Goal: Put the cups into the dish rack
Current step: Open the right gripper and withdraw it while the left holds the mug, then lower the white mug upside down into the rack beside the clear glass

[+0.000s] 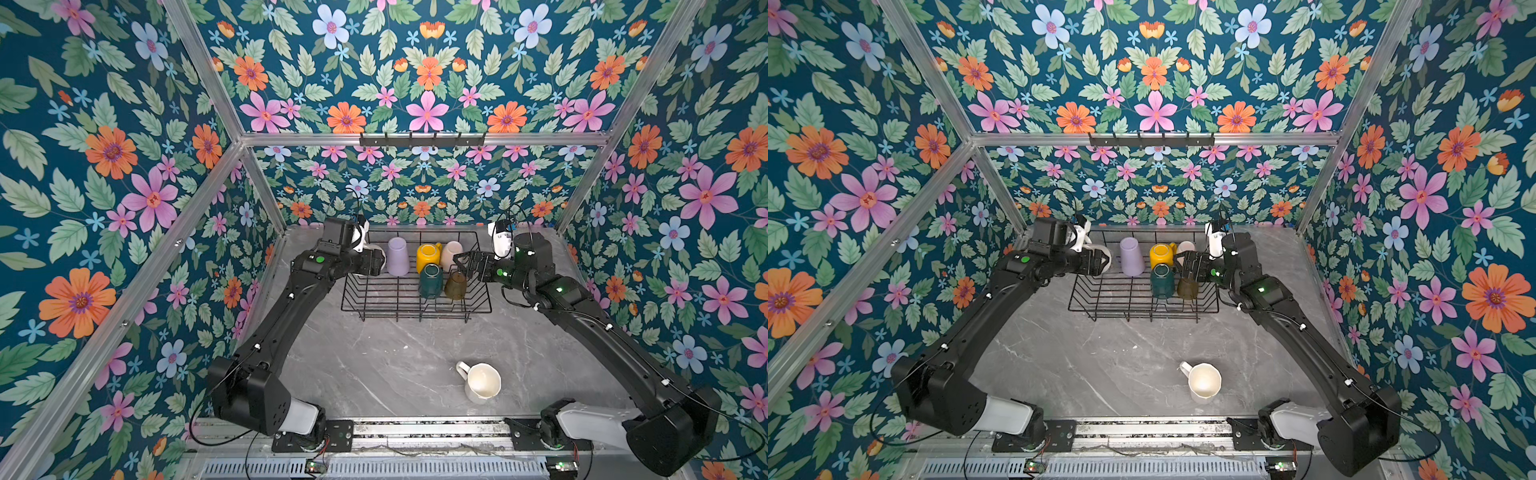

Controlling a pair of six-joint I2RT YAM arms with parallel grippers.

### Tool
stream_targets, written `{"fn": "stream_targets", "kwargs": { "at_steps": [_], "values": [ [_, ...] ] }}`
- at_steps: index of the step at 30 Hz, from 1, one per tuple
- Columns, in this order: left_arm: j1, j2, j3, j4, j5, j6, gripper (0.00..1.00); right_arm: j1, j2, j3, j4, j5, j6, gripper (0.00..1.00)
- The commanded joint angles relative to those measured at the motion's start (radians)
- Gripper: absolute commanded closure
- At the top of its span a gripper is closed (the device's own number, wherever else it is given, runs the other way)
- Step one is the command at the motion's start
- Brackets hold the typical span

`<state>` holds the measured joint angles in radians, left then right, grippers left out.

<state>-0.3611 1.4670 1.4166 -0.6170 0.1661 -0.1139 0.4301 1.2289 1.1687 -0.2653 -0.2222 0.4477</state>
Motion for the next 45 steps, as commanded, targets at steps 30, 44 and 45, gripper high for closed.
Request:
{"fn": "stream_targets", "kwargs": {
  "at_steps": [30, 44, 45],
  "values": [
    [-0.045, 0.361, 0.101, -0.121, -0.187, -0.032, 1.0, -0.054, -0.098, -0.13, 0.016, 0.021, -0.064, 0.01],
    [-0.047, 0.485, 0.131, -0.133, -0.206, -0.046, 1.0, -0.059, -0.112, -0.133, -0.002, 0.02, -0.075, 0.01],
    [-0.047, 0.495, 0.134, -0.135, -0.207, -0.047, 0.99, -0.06, -0.114, -0.134, -0.003, 0.018, -0.075, 0.01]
  ]
}}
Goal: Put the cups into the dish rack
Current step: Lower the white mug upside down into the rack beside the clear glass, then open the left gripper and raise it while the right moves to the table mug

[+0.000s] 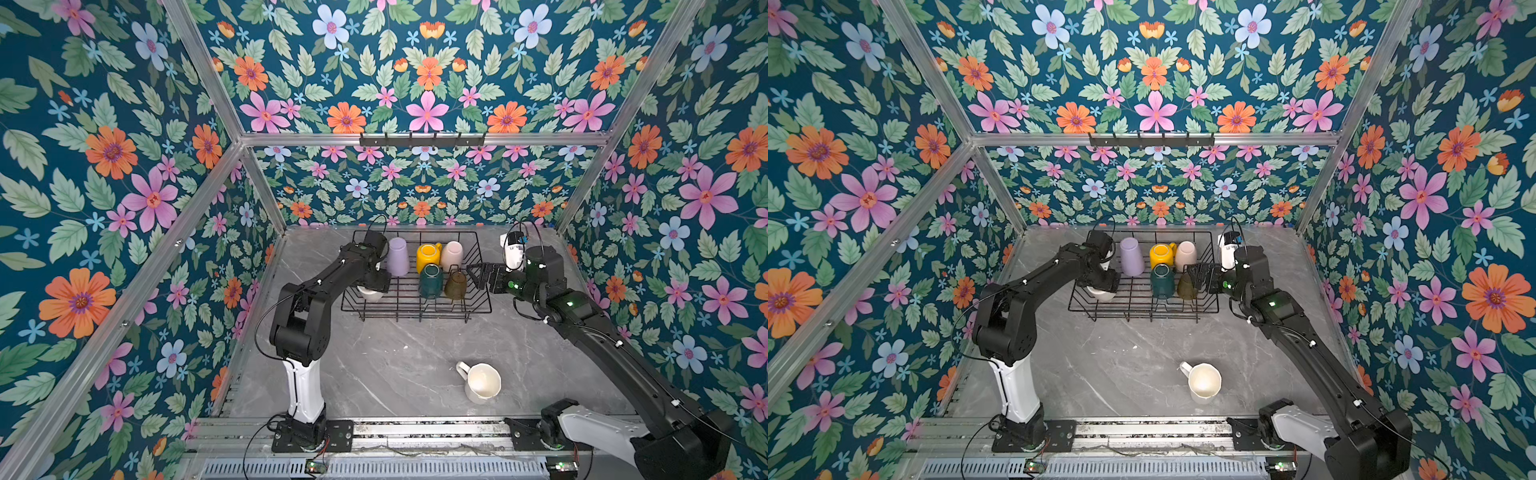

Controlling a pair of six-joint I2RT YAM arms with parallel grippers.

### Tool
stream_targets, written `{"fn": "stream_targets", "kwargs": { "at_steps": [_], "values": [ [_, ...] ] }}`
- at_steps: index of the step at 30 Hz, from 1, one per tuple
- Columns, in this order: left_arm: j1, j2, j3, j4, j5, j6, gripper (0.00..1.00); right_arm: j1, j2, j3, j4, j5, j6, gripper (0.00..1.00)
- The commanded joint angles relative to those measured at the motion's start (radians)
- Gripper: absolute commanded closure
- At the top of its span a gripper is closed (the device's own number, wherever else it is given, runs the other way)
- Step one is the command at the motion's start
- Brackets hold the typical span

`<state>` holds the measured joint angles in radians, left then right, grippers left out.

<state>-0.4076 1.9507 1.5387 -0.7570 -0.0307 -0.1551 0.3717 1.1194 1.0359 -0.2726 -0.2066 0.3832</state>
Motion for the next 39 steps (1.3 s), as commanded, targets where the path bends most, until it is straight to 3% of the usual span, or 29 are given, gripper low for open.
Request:
{"fn": "stream_targets", "kwargs": {
  "at_steps": [1, 7, 12, 19, 32, 39],
  "values": [
    [0.0, 0.018, 0.015, 0.004, -0.013, -0.006, 0.97, -0.002, -0.005, -0.002, 0.004, 0.003, -0.01, 0.01],
    [0.001, 0.04, 0.011, 0.004, -0.022, -0.011, 0.82, -0.002, -0.007, -0.011, 0.008, 0.0, -0.009, 0.01],
    [0.001, 0.047, 0.013, 0.005, -0.033, -0.014, 0.5, -0.003, -0.003, -0.006, 0.01, -0.005, -0.007, 0.01],
    [0.001, 0.042, 0.015, 0.01, -0.041, -0.015, 0.26, -0.002, 0.005, 0.0, 0.012, -0.01, -0.004, 0.01],
    [0.001, -0.002, -0.006, 0.05, -0.016, -0.02, 0.02, -0.002, 0.003, 0.004, 0.006, -0.012, -0.003, 0.01],
    [0.0, -0.029, -0.013, 0.062, -0.002, -0.017, 0.01, -0.002, 0.0, 0.019, -0.021, -0.007, -0.008, 0.01]
  ]
}}
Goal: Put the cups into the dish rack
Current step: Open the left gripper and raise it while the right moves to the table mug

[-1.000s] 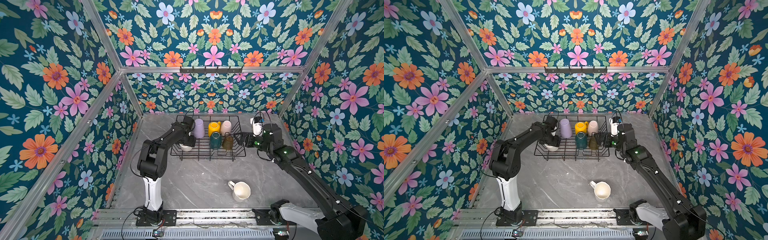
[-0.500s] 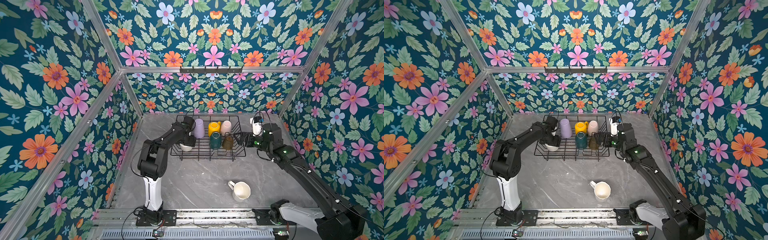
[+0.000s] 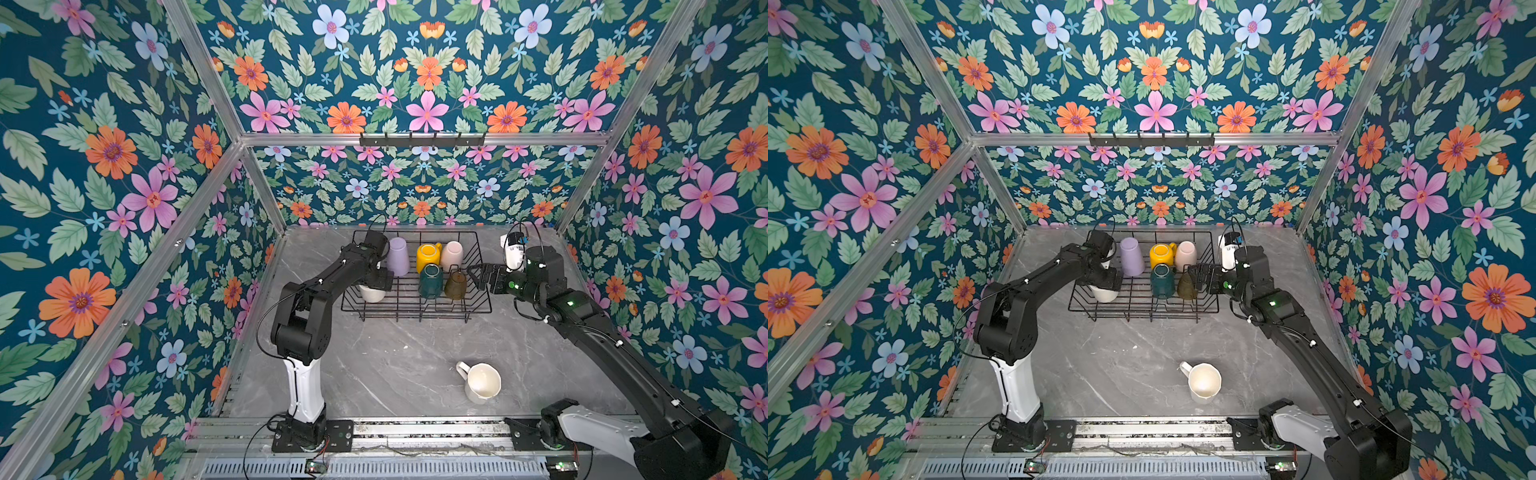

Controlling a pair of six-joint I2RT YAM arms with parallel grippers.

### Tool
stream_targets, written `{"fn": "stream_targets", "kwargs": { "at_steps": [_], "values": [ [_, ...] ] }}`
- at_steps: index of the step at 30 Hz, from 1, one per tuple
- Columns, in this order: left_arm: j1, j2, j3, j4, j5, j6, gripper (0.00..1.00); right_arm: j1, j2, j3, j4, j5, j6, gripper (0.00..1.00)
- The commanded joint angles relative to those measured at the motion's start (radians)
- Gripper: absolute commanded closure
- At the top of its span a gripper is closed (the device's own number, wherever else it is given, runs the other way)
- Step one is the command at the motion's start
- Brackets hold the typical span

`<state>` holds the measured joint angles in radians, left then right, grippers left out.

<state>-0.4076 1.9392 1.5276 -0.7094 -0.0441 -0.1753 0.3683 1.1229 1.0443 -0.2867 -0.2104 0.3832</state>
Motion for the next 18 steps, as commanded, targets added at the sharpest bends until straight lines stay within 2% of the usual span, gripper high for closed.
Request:
{"fn": "stream_targets", "kwargs": {
  "at_steps": [1, 5, 11, 18],
  "values": [
    [0.001, -0.026, -0.004, 0.018, 0.012, 0.006, 0.01, 0.0, -0.002, 0.014, -0.023, 0.0, -0.01, 0.01],
    [0.0, -0.104, -0.039, 0.067, 0.003, 0.013, 0.01, 0.0, -0.003, 0.027, -0.132, 0.032, -0.031, 0.02],
    [0.001, -0.283, -0.143, 0.259, -0.019, -0.001, 0.01, 0.002, -0.007, 0.017, -0.328, 0.042, -0.054, 0.08],
    [0.003, -0.548, -0.409, 0.652, -0.02, -0.068, 0.01, 0.074, -0.095, -0.076, -0.462, 0.065, -0.024, 0.12]
  ]
}}
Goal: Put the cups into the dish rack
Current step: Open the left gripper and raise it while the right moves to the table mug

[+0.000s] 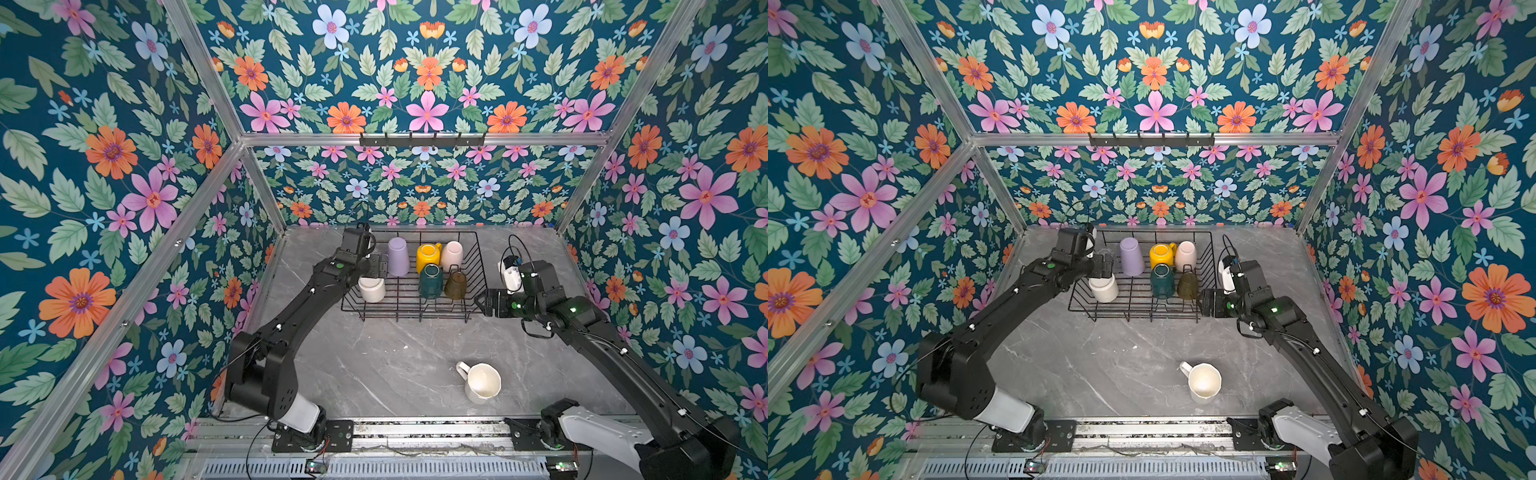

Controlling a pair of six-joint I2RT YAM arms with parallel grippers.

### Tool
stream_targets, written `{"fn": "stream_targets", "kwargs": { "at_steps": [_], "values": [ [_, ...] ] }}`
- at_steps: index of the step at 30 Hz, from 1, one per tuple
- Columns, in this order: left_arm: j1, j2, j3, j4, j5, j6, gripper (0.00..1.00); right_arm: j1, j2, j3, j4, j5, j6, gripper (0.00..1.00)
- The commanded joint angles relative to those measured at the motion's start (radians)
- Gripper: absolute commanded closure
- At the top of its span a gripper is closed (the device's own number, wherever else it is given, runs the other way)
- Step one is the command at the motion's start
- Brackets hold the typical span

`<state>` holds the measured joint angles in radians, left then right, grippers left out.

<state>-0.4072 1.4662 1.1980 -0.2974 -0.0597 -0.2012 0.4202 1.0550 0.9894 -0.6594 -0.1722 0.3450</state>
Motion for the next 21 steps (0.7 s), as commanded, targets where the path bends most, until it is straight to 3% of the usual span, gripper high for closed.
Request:
{"fn": "stream_targets", "kwargs": {
  "at_steps": [1, 3, 7, 12, 21],
  "values": [
    [0.001, -0.113, -0.125, 0.304, 0.002, -0.055, 0.01, 0.031, -0.037, -0.033, -0.104, 0.03, 0.022, 0.14],
    [0.002, -0.189, -0.227, 0.453, 0.018, -0.079, 0.01, 0.049, -0.061, -0.047, -0.144, 0.028, 0.037, 0.16],
    [0.002, -0.277, -0.332, 0.595, 0.017, -0.115, 0.01, 0.089, -0.121, -0.078, -0.217, 0.019, 0.089, 0.24],
    [0.001, -0.316, -0.357, 0.615, 0.018, -0.118, 0.01, 0.159, -0.167, -0.11, -0.325, 0.035, 0.163, 0.38],
    [0.001, -0.361, -0.401, 0.649, 0.038, -0.108, 0.01, 0.292, -0.207, -0.141, -0.424, 0.077, 0.26, 0.44]
  ]
}}
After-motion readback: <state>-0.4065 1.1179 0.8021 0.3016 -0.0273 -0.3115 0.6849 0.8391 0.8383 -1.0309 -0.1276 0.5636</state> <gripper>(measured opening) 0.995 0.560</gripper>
